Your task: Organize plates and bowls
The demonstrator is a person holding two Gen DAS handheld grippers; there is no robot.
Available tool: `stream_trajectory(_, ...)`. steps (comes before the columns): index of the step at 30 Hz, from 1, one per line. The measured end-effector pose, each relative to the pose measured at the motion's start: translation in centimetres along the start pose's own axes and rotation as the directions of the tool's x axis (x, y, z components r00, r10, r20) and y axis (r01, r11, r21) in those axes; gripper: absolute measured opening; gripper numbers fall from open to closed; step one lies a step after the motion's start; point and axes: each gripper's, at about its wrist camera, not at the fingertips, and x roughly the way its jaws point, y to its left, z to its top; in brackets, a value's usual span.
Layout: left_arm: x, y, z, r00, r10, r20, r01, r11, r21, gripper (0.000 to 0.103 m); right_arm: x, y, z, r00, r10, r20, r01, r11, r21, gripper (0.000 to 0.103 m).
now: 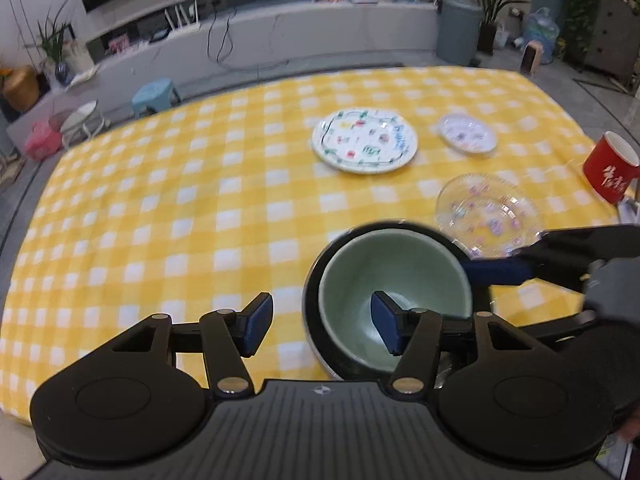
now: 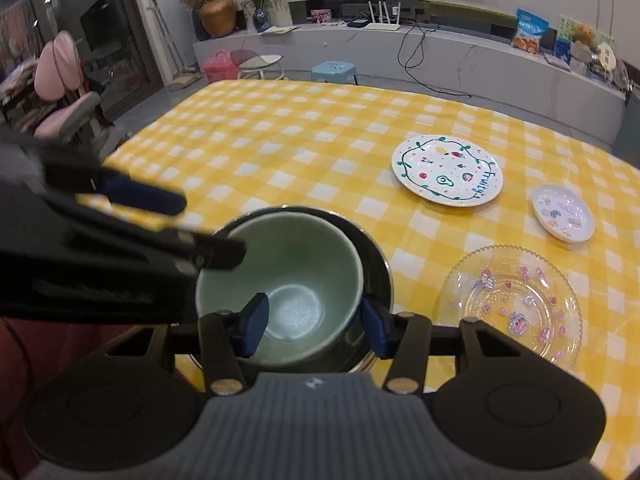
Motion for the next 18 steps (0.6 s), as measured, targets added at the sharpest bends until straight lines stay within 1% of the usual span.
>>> stream_trajectory(3, 0.4, 0.8, -0.5, 1.000, -0.001, -0.021, 0.001, 1.000, 0.015, 0.067, -0.2, 0.0, 0.0, 0.999, 0.030, -0.011, -0.030, 0.999, -0.019, 0.057)
stream_trajectory(5, 0.5, 1.2, -0.8, 1.000, -0.001, -0.028, 0.002, 1.000, 0.026, 0.067, -0.3, 0.2, 0.0, 0.998, 0.053, -0.015, -0.053, 0.998, -0.031, 0.066)
stream_trajectory(9, 0.4, 2.3, -1.2, 0.998, -0.049, -0.028, 0.049, 0.999, -0.002, 0.069, -0.8, 0.3, 0.1, 0.999, 0.054, -0.001, -0.054, 0.998, -0.030, 0.073)
stream_trajectory(12, 0.8, 2.7, -1.1, 0.997, -0.069, -0.035, 0.069, 0.997, -0.022, 0.070, -1.1, -0.3, 0.3, 0.998, 0.063, 0.013, -0.063, 0.998, 0.001, 0.073)
stream_trajectory(15, 0.9, 2.9, -1.1, 0.997, -0.075, -0.034, 0.074, 0.997, -0.028, 0.073, -1.4, -0.9, 0.5, 1.000, 0.007, 0.025, -0.007, 1.000, 0.013, 0.073)
stream_trajectory(16, 1.0, 2.9, -1.1, 0.997, -0.071, -0.033, 0.070, 0.997, -0.036, 0.073, -1.5, -1.2, 0.5, 0.999, -0.003, 0.034, 0.002, 1.000, 0.017, 0.073)
stream_trajectory(18, 1.1, 3.2, -1.0, 0.997, -0.063, -0.033, 0.061, 0.997, -0.050, 0.073, -1.5, -1.9, 0.6, 0.999, -0.005, 0.036, 0.003, 0.999, 0.038, 0.067)
